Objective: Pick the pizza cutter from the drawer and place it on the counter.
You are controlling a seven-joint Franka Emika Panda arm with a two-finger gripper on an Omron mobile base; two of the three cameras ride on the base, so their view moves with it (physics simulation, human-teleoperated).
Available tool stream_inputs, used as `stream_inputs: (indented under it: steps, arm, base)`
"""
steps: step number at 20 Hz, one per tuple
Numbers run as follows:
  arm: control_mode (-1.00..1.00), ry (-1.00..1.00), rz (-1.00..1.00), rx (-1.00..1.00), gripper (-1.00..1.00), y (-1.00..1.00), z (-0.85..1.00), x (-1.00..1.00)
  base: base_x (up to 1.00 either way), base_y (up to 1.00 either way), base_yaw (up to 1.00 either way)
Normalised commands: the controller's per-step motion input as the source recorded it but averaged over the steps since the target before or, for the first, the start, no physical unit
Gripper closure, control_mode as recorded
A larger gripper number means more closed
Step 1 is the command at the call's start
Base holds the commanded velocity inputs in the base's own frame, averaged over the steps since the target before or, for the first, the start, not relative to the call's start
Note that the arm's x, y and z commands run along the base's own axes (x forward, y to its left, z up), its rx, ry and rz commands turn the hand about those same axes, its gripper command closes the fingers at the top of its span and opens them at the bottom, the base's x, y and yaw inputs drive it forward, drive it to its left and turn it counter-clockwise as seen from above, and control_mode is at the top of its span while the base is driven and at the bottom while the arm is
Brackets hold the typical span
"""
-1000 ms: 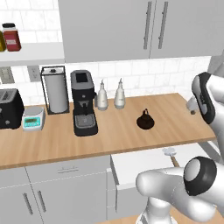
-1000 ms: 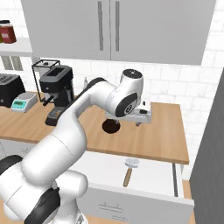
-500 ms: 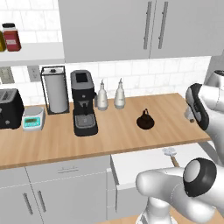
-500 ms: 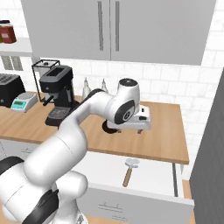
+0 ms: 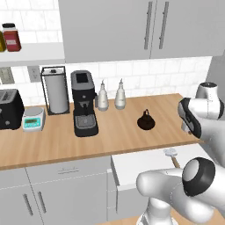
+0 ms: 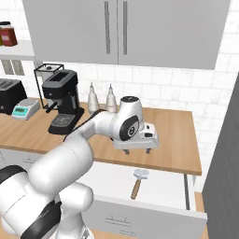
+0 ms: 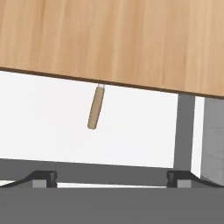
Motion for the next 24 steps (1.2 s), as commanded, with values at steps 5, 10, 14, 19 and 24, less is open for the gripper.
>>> stream_inputs:
  steps: [5,10,14,19,24]
  arm:
    - [-1.0,0.1,0.0,0.0,-1.0,-0.12,-0.37,0.0]
    - [-1.0,0.01,0.0,0.0,-1.0,0.0,-0.53,0.0]
    - [-1.0,0.0,0.0,0.01,-1.0,0.27,-0.74,0.0]
    - [-1.0,0.0,0.0,0.01,-1.0,0.3,-0.69,-0.06]
    - [-1.0,0.0,0.0,0.0,-1.0,0.16,-0.4,-0.01]
  base:
    - [0.0,0.0,0.0]
    - [0.0,0.0,0.0]
    - [0.0,0.0,0.0]
    - [0.0,0.0,0.0]
    - [0.0,0.0,0.0]
